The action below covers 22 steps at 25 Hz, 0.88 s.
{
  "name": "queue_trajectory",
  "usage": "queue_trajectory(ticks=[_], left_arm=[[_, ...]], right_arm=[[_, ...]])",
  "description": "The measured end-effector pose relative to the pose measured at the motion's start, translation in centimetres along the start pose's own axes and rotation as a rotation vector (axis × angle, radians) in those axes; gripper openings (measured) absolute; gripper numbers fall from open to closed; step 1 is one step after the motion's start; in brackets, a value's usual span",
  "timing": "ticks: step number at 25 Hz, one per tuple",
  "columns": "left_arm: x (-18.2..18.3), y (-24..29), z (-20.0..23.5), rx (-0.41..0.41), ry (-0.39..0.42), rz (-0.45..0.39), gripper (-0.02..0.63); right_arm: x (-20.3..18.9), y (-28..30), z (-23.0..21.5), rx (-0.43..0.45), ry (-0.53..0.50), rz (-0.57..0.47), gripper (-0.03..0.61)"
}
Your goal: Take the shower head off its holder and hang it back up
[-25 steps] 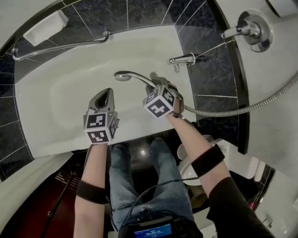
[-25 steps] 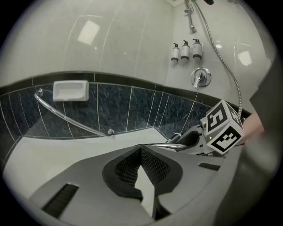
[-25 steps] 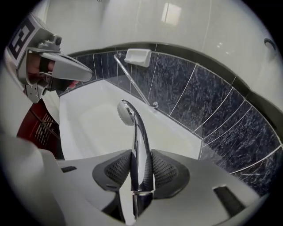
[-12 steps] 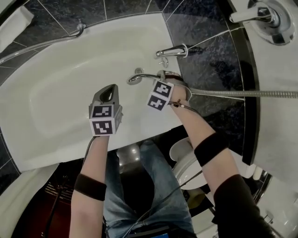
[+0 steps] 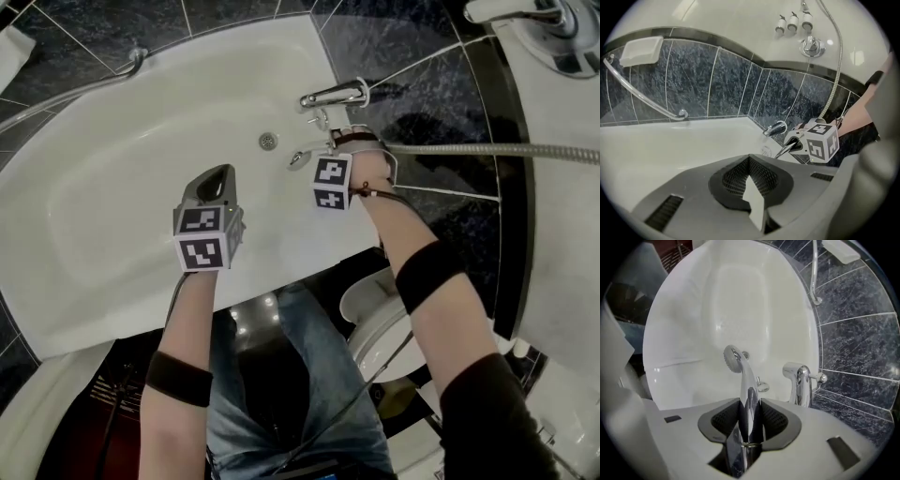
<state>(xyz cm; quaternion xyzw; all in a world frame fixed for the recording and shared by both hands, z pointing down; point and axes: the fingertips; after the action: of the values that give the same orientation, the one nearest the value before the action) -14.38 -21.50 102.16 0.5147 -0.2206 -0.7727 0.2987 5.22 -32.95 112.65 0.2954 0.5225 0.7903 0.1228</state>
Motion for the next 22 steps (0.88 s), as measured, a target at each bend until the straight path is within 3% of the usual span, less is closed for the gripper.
queue_trajectory(ticks=[3,8,12,15,22], left_arm=[[0.0,0.2,0.1,0.004,0.008,0.002,0.000],[0.1,0.2,0.4,0.013,0.009,0.001,0.000],[0.5,0.1,0.5,0.015,0.010,-0.004,0.000],[0.9,-0.2,0.4,0.017,0.009,-0.007,0.000],[3.2,-2.8,-0.2,0.024,0.014,-0.015,0.000]], right_arm=[[-1.5,0.9,0.6,-0.017,-0.073,0.029,0.163],[-3.0,1.7,0.7,-0.023,-0.067,0.048,0.226],[-2.8,1.5,0.3,-0.029,-0.031,0.025,0.336],[-2.0,0.9,-0.4,-0.044,-0.004,-0.025,0.365],[0.8,-3.6,-3.5,-0.071,0.123,-0.152,0.367]])
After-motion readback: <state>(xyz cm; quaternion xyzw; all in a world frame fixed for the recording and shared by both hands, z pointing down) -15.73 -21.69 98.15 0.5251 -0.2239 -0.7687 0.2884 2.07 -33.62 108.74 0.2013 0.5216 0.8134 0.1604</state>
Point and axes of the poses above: the fingertips, and each gripper's own axes: y forward along the fingers, z to its left, x out of its top, and after that the axes turned 6 degrees about -y, right-handed
